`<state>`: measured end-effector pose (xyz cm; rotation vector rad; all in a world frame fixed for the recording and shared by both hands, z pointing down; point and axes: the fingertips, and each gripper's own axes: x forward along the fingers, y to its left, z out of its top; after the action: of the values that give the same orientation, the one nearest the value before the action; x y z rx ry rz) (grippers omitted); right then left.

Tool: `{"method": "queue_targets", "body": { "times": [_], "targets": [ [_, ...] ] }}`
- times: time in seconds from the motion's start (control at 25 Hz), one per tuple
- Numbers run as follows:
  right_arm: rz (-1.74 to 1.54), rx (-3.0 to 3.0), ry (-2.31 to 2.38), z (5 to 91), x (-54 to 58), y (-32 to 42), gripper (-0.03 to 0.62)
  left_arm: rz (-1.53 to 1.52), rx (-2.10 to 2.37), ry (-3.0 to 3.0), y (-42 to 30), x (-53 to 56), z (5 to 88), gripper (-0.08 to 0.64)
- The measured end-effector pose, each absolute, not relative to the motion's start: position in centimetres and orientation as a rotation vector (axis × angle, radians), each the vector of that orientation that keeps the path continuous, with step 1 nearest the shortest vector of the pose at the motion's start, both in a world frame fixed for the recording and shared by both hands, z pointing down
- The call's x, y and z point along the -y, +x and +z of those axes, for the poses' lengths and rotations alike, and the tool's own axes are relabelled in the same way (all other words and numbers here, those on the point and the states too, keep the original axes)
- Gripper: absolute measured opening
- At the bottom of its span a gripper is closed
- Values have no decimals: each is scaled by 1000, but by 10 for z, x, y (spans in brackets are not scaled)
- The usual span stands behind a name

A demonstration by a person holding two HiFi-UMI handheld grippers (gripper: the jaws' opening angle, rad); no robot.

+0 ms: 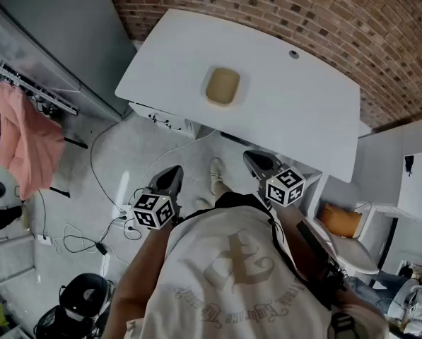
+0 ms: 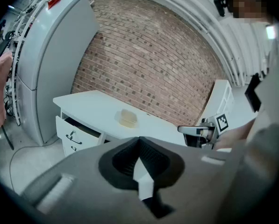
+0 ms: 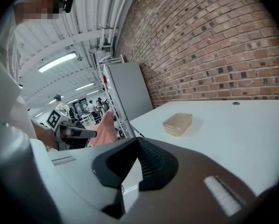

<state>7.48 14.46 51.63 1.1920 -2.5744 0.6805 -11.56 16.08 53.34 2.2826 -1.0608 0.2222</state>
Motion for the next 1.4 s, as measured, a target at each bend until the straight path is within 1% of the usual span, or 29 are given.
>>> {"method": "queue_targets", "body": {
  "times": [0.32, 0.56, 0.92, 1.4],
  "targets": [
    [669, 2606, 1173, 509, -184, 66, 6, 237, 1048, 2278, -115, -195, 536, 3],
    [657, 2614, 1208, 507, -194, 67, 8, 229, 1044, 2285, -116, -200, 535, 3],
    [638, 2628, 1194, 502, -189, 62, 6, 220, 1066, 2284, -123, -206, 532, 3],
    [649, 2631, 1149, 508, -154, 46, 6, 237, 1125, 2265, -143, -179, 528, 3]
  ]
}}
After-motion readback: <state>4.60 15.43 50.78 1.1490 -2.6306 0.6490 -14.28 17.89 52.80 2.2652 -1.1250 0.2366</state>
